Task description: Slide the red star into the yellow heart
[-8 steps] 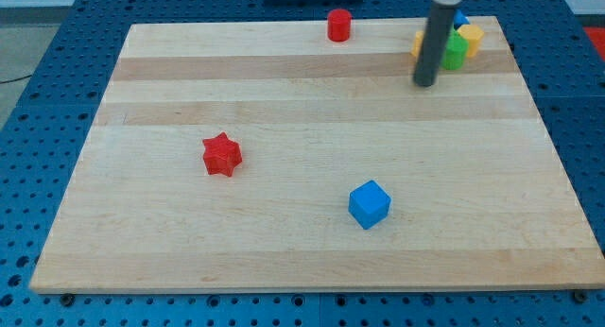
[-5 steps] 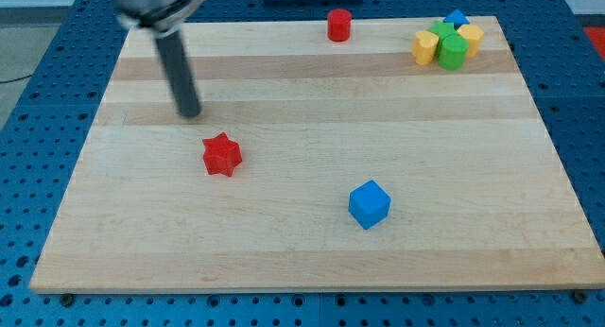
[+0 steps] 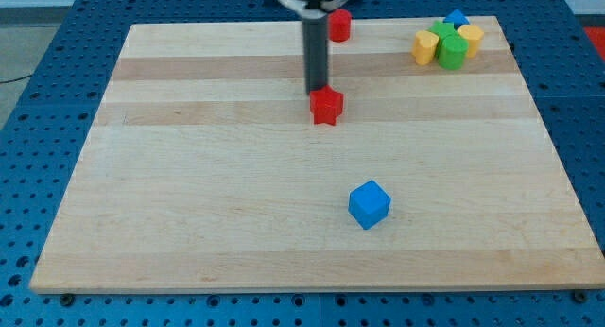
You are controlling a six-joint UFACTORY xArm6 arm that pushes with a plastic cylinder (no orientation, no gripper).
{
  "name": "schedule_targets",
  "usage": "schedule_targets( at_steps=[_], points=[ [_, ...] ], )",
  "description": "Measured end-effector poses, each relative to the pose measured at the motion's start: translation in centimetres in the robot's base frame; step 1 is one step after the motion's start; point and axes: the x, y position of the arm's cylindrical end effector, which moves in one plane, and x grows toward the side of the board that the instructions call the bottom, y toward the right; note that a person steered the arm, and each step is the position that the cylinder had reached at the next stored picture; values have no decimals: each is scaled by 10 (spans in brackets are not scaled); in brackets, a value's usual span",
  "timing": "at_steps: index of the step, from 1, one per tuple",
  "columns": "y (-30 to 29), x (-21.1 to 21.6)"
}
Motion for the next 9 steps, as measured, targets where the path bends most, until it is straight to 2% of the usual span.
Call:
schedule_targets(
  at_steps=[1, 2, 3, 4, 5, 7, 8, 9],
  points=[
    [38, 4],
    [-27, 16],
    [-98, 11],
    [-107, 46],
    [-54, 66],
    [92, 41],
    [106, 4],
    [107, -4]
  ],
)
